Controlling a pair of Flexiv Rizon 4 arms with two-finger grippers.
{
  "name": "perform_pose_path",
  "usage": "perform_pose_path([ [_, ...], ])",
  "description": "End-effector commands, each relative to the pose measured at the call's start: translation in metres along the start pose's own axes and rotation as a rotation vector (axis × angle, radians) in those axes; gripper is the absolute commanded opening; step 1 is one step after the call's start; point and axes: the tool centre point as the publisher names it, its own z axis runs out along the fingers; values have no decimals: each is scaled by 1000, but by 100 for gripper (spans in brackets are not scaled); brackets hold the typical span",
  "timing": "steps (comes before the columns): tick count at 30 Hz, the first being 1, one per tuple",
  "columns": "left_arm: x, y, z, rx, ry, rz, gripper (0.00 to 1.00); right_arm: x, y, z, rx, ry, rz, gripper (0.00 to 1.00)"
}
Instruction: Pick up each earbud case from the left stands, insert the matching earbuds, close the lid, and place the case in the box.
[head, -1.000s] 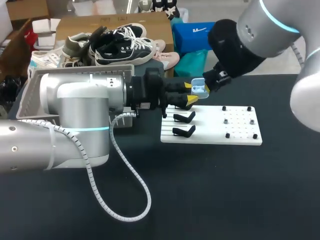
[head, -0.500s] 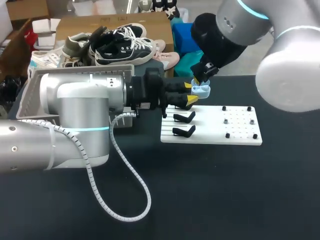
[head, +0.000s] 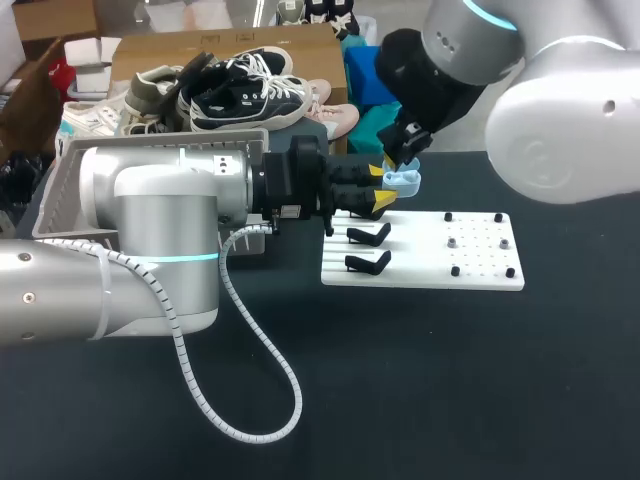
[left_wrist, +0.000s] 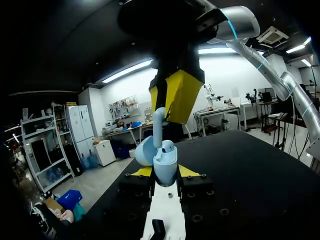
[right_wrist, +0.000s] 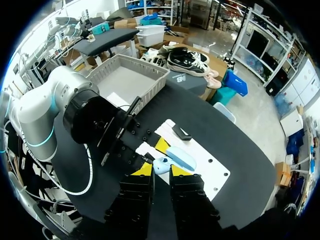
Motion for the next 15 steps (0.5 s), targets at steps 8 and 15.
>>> perform_pose_path([
  [8, 0, -1, 0, -7, -2, 2, 0, 1, 0, 9, 8, 14, 1, 0],
  [15, 0, -1, 0, -7, -2, 2, 0, 1, -1, 10, 8, 20, 8, 0],
])
